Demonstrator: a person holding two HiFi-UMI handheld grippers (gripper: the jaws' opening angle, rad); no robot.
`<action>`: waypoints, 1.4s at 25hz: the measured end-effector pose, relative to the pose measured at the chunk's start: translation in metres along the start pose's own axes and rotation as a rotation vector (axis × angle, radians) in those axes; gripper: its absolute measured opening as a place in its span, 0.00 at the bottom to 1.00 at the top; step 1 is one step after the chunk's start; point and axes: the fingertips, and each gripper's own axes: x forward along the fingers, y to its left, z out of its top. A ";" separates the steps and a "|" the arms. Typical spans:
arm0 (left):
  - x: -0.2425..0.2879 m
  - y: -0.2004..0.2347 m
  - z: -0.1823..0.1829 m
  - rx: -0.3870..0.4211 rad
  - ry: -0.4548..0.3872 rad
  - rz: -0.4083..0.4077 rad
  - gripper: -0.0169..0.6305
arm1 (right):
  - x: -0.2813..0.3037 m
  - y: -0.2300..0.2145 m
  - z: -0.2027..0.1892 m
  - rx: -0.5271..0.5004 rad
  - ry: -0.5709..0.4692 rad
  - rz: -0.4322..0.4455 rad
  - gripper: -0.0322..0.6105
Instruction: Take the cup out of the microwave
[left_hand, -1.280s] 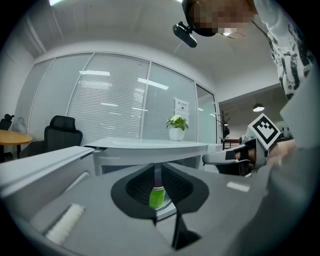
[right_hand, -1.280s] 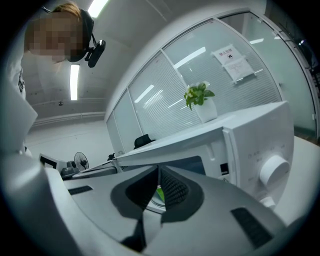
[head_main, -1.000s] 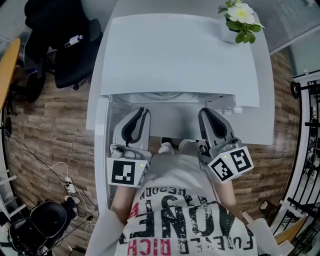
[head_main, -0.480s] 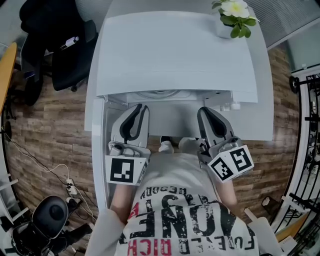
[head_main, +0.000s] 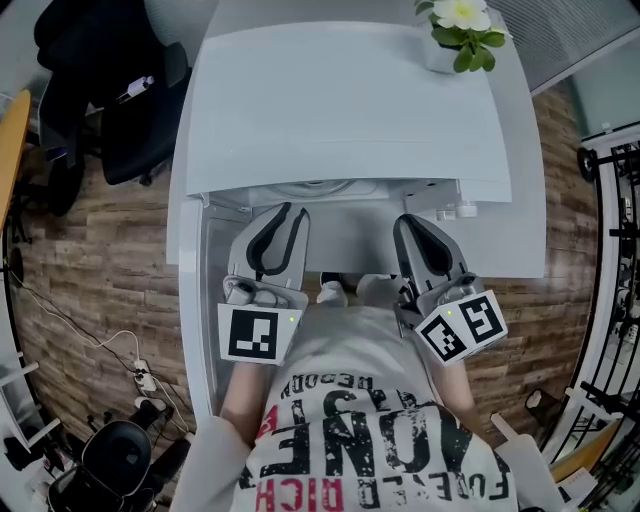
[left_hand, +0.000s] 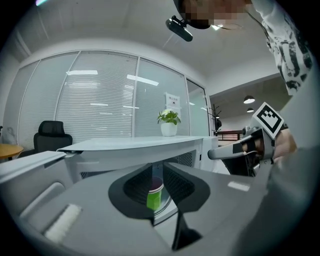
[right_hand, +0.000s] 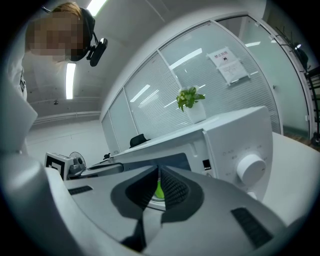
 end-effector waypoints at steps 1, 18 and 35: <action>0.002 -0.001 -0.001 0.017 0.006 -0.004 0.14 | 0.000 0.000 0.000 0.001 0.000 -0.001 0.08; 0.060 -0.018 -0.048 0.606 0.249 -0.145 0.19 | -0.008 -0.011 -0.002 0.029 -0.015 -0.036 0.08; 0.086 -0.011 -0.086 0.827 0.457 -0.209 0.20 | -0.017 -0.020 -0.006 0.050 -0.016 -0.091 0.08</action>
